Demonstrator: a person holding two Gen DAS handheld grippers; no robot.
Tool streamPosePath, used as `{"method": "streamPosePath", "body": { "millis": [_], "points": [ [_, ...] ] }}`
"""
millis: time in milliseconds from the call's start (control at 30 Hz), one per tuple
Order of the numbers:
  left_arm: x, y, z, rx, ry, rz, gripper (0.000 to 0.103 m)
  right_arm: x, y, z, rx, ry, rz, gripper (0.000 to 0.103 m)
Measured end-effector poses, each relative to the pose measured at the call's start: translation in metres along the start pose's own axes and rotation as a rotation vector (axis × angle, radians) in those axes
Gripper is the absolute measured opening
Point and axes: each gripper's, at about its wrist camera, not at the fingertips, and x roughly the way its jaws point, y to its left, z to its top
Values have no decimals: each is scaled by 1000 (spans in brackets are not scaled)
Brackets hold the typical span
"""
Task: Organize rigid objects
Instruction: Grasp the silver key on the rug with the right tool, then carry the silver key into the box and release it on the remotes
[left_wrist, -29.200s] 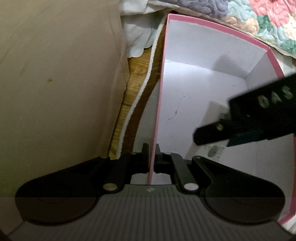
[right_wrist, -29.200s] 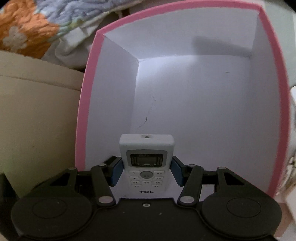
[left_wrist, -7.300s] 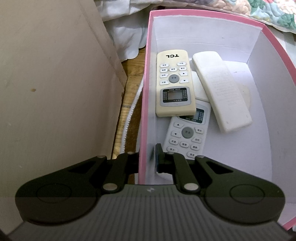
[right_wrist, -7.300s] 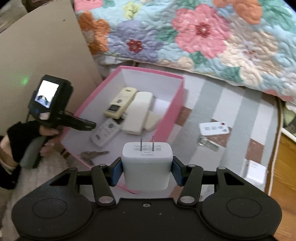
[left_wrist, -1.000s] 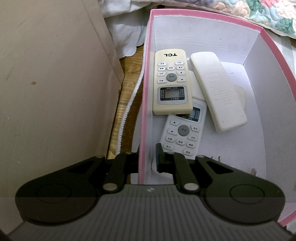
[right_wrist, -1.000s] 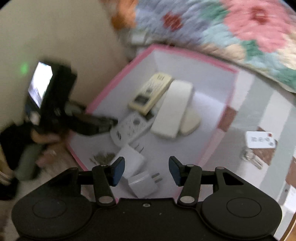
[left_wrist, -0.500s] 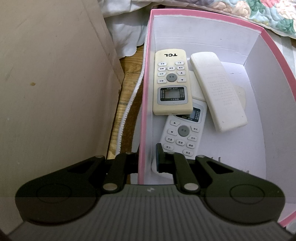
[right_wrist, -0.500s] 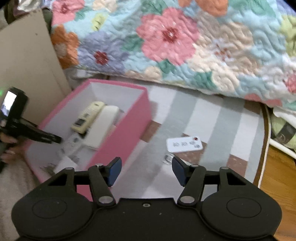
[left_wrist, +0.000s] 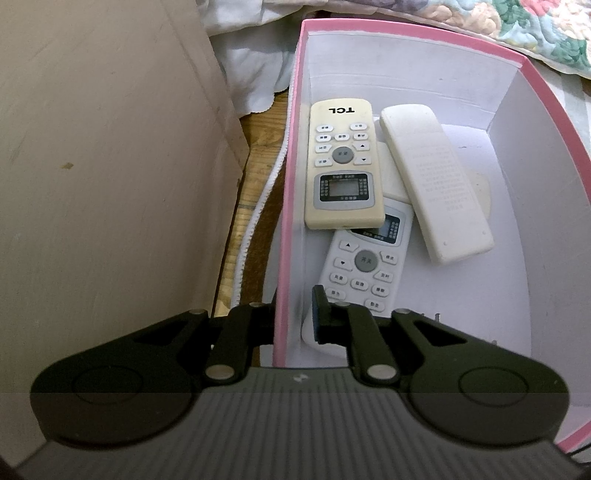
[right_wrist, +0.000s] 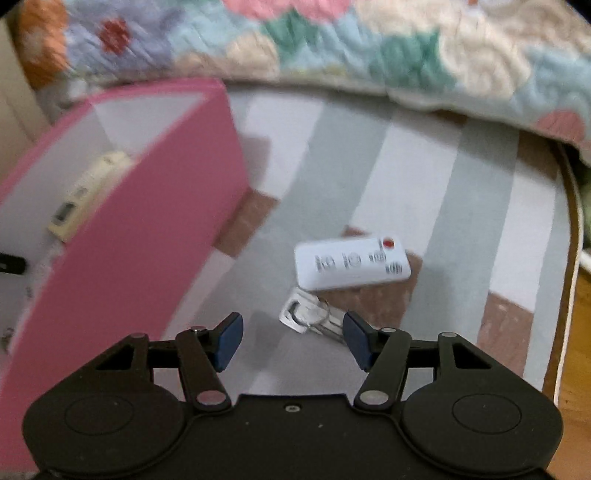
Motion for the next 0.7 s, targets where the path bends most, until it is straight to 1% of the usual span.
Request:
{"method": "streamPosePath", "body": {
  "millis": [67, 167, 200, 233, 267, 367, 400, 467, 533, 600, 700],
  "points": [
    [0, 0, -1, 1, -6, 1, 12, 5, 1, 0, -14, -18, -16, 65],
    [0, 3, -2, -7, -7, -8, 12, 18, 2, 0, -42, -18, -40, 66],
    [0, 3, -2, -8, -8, -8, 12, 19, 3, 1, -48, -33, -37, 61],
    [0, 3, -2, -7, -9, -8, 12, 19, 3, 2, -50, -37, -31, 45],
    [0, 3, -2, -5, -10, -6, 12, 17, 4, 2, -57, -40, -30, 37],
    [0, 2, -2, 0, -4, 5, 12, 10, 10, 4, -62, -24, -12, 36],
    [0, 2, -2, 2, -2, 6, 12, 6, 12, 3, -59, -38, 3, 36],
    [0, 1, -2, 1, 1, 6, 12, -2, 15, 2, -51, -59, 10, 5],
    [1, 1, -1, -3, 3, 4, 12, -10, 14, 1, -9, -70, 23, 3],
    [1, 1, -1, -6, 4, 6, 12, -17, 16, -1, -10, -92, 17, 3],
    [2, 1, 0, -8, 4, 8, 12, -22, 16, -5, 8, -100, 20, 3]
  ]
}}
